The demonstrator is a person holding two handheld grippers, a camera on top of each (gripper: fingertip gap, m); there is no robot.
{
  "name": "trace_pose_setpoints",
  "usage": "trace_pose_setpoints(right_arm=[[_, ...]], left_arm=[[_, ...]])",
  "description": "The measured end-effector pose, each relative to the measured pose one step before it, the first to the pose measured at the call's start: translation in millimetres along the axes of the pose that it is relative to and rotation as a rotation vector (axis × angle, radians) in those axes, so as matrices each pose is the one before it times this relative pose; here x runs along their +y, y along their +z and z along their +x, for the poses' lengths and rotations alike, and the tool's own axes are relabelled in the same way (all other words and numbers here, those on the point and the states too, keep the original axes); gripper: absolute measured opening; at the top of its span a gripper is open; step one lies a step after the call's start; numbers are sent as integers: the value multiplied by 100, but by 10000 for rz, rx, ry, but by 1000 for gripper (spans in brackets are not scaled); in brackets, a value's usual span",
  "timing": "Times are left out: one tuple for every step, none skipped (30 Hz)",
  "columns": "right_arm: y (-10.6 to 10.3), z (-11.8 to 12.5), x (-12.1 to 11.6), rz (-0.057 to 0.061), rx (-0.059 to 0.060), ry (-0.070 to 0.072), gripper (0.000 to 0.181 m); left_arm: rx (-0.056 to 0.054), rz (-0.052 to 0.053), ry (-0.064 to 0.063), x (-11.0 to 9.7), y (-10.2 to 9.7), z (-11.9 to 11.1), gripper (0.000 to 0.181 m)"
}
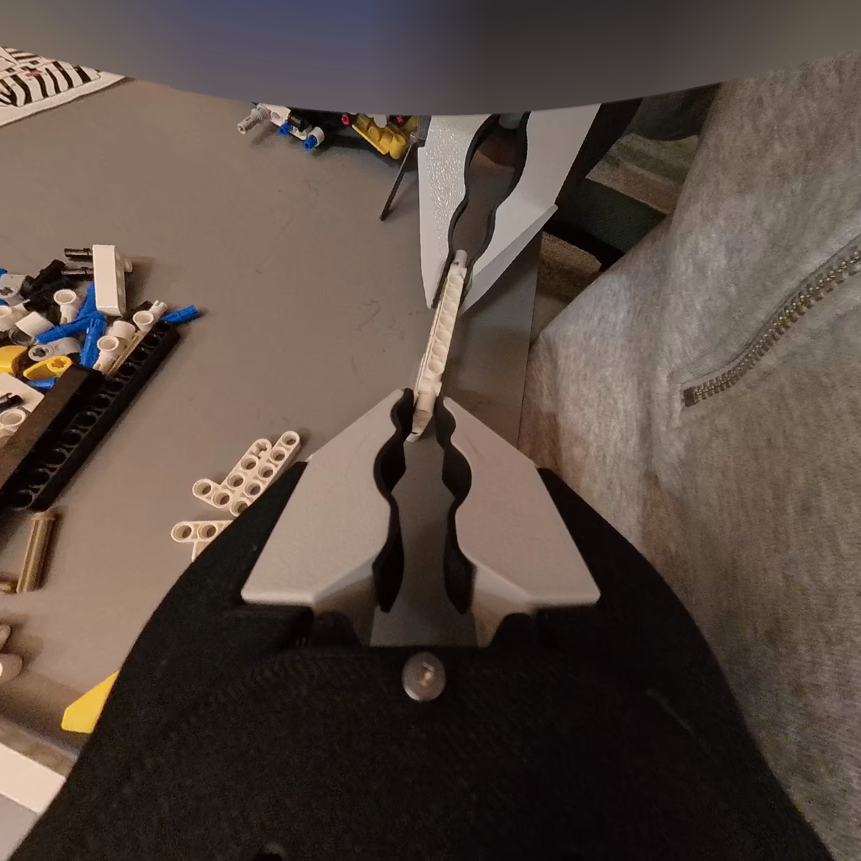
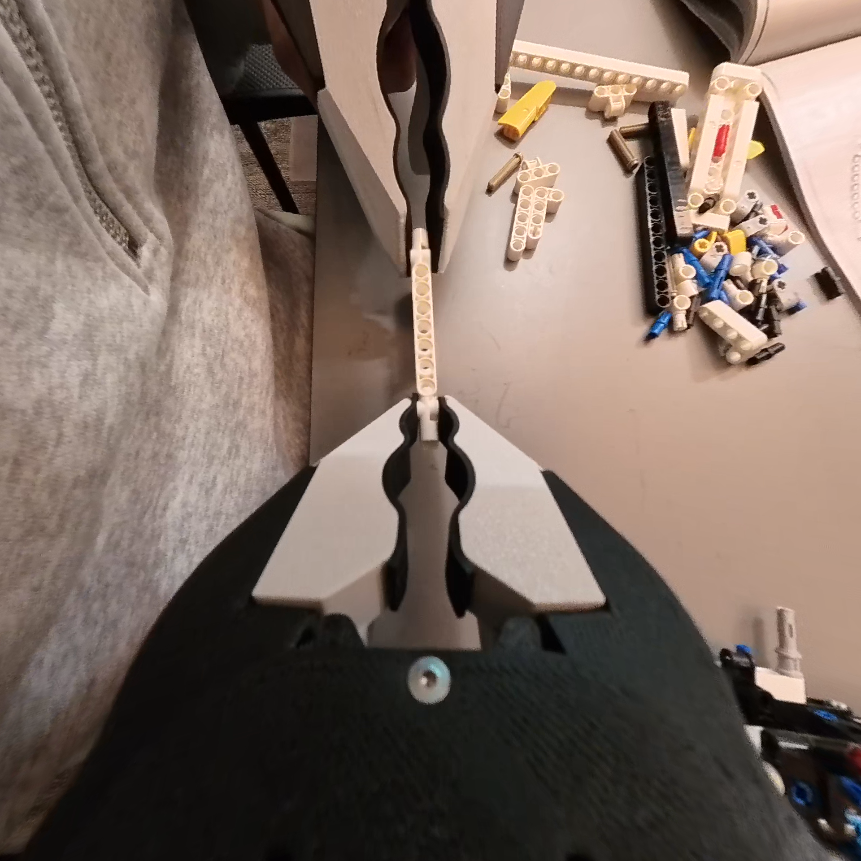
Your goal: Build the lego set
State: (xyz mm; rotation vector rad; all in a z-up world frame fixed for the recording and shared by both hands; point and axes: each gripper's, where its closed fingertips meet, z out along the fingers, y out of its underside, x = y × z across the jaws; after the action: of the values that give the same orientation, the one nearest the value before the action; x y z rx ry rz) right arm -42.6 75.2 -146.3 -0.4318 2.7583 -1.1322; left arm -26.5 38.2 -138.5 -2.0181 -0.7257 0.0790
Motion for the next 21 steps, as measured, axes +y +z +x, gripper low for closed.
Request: trace_pose_setpoints(right_arm=[[0, 7, 4, -9, -18, 49, 5], [-4, 16, -4, -11, -5, 34, 5], [-3, 20, 24, -11, 0, 31, 5], [-2, 21, 5, -8, -15, 48, 5], [-10, 17, 12, -5, -10, 42, 5], [-4, 16, 8, -8, -9, 37, 6], [-15, -14, 5, -10, -32, 44, 5], [-8, -20, 2, -16, -29, 38, 6], [10, 35, 18, -5, 3, 47, 6], [8, 14, 8, 12, -3, 57, 6], [17, -10, 9, 20, -12, 56, 6], [10, 18, 12, 23, 2, 53, 6], [7, 27, 5, 19, 9, 59, 6], [11, -1, 3, -7, -10, 62, 6], [17, 34, 22, -42, 14, 49, 6], [27, 84, 40, -60, 63, 25, 7], [-1, 87, -33, 4, 72, 40, 7], [15, 32, 7, 1, 20, 86, 7], [29, 16, 17, 25, 11, 110, 7], [17, -3, -3, 56, 14, 86, 7], [32, -35, -16, 58, 1, 67, 7]], left_arm=[[-8, -4, -4, -24, -16, -9, 6], [-5, -3, -1, 4, 15, -12, 6], [-9, -6, -2, 20, 10, -24, 7], [-6, -10, -11, -16, 30, -18, 7], [4, -11, -8, 30, -1, -7, 7], [2, -9, 0, 12, 10, -2, 7], [14, -8, 6, 24, 17, 30, 7], [19, -13, 6, -10, 31, 18, 7], [-1, 0, 3, 26, -50, 11, 7], [3, -2, -5, 30, -47, 36, 7], [13, 0, -10, 25, -16, 29, 7], [17, 3, -7, 12, -12, -34, 7], [18, 1, 3, 12, -9, 48, 7], [8, 2, 11, 3, 2, 25, 7], [-5, -45, 2, 91, 10, -32, 7], [-13, -20, 20, 8, 41, 26, 7], [-44, -3, 14, 8, 11, -68, 6], [-18, -2, 12, 11, -4, 34, 6], [-9, 5, -1, -19, 6, -4, 6], [12, -9, -20, 19, -9, 1, 6], [13, -2, -8, 12, -29, 32, 6]])
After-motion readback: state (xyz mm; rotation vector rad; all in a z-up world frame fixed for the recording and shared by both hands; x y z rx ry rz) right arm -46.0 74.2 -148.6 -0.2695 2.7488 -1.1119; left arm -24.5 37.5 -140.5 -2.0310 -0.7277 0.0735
